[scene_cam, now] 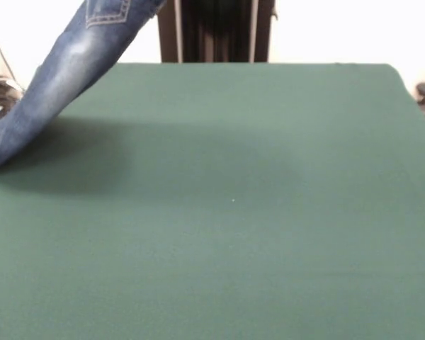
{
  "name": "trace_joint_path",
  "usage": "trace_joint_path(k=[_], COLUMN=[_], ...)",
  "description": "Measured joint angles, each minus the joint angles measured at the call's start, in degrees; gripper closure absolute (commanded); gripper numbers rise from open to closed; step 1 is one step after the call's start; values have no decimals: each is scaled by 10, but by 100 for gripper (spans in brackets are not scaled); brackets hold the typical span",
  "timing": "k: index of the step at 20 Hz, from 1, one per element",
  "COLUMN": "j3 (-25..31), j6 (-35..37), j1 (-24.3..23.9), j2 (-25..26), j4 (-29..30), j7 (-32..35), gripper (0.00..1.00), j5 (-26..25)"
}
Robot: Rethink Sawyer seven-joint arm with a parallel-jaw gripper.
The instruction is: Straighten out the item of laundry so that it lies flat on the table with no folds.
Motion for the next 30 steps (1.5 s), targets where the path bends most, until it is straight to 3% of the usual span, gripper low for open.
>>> trace_joint_path(k=[14, 19, 30], j3=[-30, -30, -30], j6=[175, 188, 178], j1=[40, 48, 41], j2=[-12, -12, -8], j4=[-121, -160, -167], j7=[1, 1, 1], gripper=[100, 100, 100], j5=[-10, -2, 23])
